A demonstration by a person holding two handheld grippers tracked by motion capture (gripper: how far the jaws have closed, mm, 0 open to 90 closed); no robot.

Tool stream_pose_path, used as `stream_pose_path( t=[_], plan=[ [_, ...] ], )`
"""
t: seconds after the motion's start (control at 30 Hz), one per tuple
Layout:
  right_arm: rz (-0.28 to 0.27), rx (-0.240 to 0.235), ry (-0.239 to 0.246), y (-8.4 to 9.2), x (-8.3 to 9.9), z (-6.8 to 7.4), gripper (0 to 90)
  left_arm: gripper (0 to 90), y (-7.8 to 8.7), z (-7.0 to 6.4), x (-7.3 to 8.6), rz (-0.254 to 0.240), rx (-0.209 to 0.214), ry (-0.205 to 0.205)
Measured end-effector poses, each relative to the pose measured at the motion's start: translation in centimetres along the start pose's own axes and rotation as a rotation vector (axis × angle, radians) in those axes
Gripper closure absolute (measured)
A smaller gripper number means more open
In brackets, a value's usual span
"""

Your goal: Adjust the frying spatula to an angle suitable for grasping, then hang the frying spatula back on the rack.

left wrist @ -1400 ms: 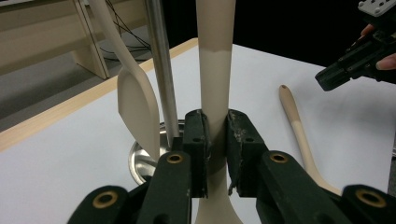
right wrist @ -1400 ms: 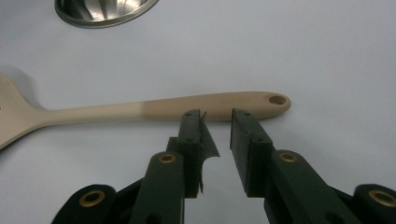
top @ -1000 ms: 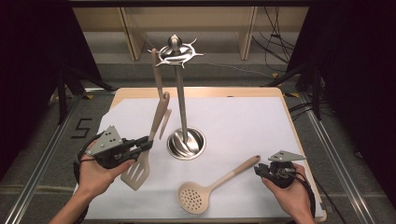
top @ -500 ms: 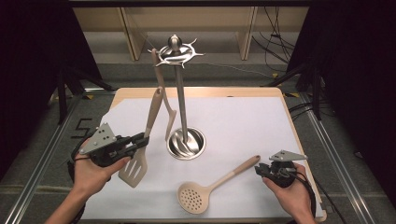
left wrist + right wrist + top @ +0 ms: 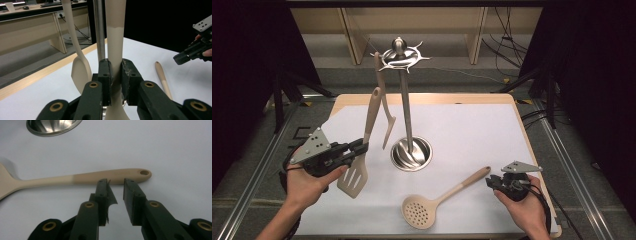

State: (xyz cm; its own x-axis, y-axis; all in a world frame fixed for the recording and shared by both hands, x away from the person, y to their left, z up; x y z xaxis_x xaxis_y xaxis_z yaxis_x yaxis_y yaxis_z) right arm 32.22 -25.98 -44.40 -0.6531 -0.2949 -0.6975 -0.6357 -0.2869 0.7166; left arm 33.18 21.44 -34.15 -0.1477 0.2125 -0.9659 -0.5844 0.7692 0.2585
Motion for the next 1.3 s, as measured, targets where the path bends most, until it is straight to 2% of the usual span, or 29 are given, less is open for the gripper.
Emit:
stream_pose_path(
  t=[0.1,0.13,0.33,0.43,0.47,0.53,0.57,0.63,0.7,0.8,0.83,0.87,0.9,1.17,1.2,1.27,1.3],
  plan=[
    [-0.006,-0.001,0.020,-0.1,0.1,-0.2,74.1,78.4,0.2,0.1,-0.1,-0.002,-0.007,0.001],
    [0.008,-0.007,-0.017,0.0,0.1,0.0,74.1,78.4,0.2,0.1,-0.1,-0.006,-0.008,0.003],
    [-0.010,-0.011,0.029,-0.2,-0.2,-0.2,74.2,78.4,0.5,0.2,-0.4,-0.005,-0.013,0.002],
    [-0.006,-0.005,0.016,-0.1,-0.4,0.0,74.2,78.4,0.7,0.2,-0.5,-0.005,-0.018,-0.005],
    [-0.012,-0.002,0.031,-0.1,-0.4,0.0,74.2,78.3,0.8,0.2,-0.5,-0.005,-0.018,-0.004],
    [-0.009,-0.010,0.014,-0.2,-0.5,0.2,74.2,78.4,0.8,0.2,-0.6,-0.021,-0.019,-0.004],
    [-0.033,-0.003,0.056,-0.5,-0.5,-0.1,74.2,78.4,0.9,0.2,-0.6,-0.021,-0.021,0.000],
    [-0.025,-0.012,0.049,-0.6,-0.6,-0.1,74.2,78.4,0.9,0.3,-0.6,-0.024,-0.024,0.002],
    [0.010,-0.017,0.012,-0.5,-0.7,0.2,74.2,78.3,1.0,0.3,-0.7,-0.018,-0.023,-0.002],
    [-0.003,-0.014,0.027,-0.6,-0.7,0.0,74.2,78.4,1.0,0.4,-0.8,-0.027,-0.025,0.003],
    [-0.018,-0.009,0.047,-0.7,-0.7,-0.3,74.2,78.4,1.0,0.5,-0.9,-0.029,-0.027,0.001],
    [-0.018,-0.009,0.047,-0.7,-0.7,-0.3,74.2,78.4,1.0,0.5,-1.0,-0.027,-0.026,-0.003],
    [0.003,-0.012,0.018,-0.6,-0.6,0.0,74.3,78.4,1.0,0.5,-1.0,-0.028,-0.024,-0.003],
    [0.000,-0.013,0.022,-0.5,-0.8,0.2,74.3,78.4,1.0,0.6,-1.6,-0.033,-0.022,-0.013],
    [-0.005,-0.011,0.042,-0.6,-0.8,0.1,74.3,78.4,0.9,0.5,-1.7,-0.037,-0.022,-0.012],
    [-0.005,-0.011,0.041,-0.6,-0.8,0.1,74.3,78.4,1.0,0.6,-1.8,-0.023,-0.020,-0.021],
    [-0.006,-0.010,0.044,-0.6,-0.8,0.1,74.3,78.3,0.9,0.5,-1.9,-0.035,-0.017,-0.010]
  ],
)
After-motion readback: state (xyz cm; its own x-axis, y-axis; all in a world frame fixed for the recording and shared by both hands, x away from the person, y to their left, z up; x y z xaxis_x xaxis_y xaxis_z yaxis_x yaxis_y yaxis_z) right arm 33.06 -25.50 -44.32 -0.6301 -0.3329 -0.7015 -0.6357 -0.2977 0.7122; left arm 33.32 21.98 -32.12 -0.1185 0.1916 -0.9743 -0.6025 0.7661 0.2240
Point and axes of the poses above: each handheld gripper's, and its own axes: y roughly backward along the jaws, x roughly out of its underside, z roughly to its left, the point moved 1 cm from there along -y, roughly forward along the jaws, and after that the axes turned 6 degrees about x, right-handed, at the moved point
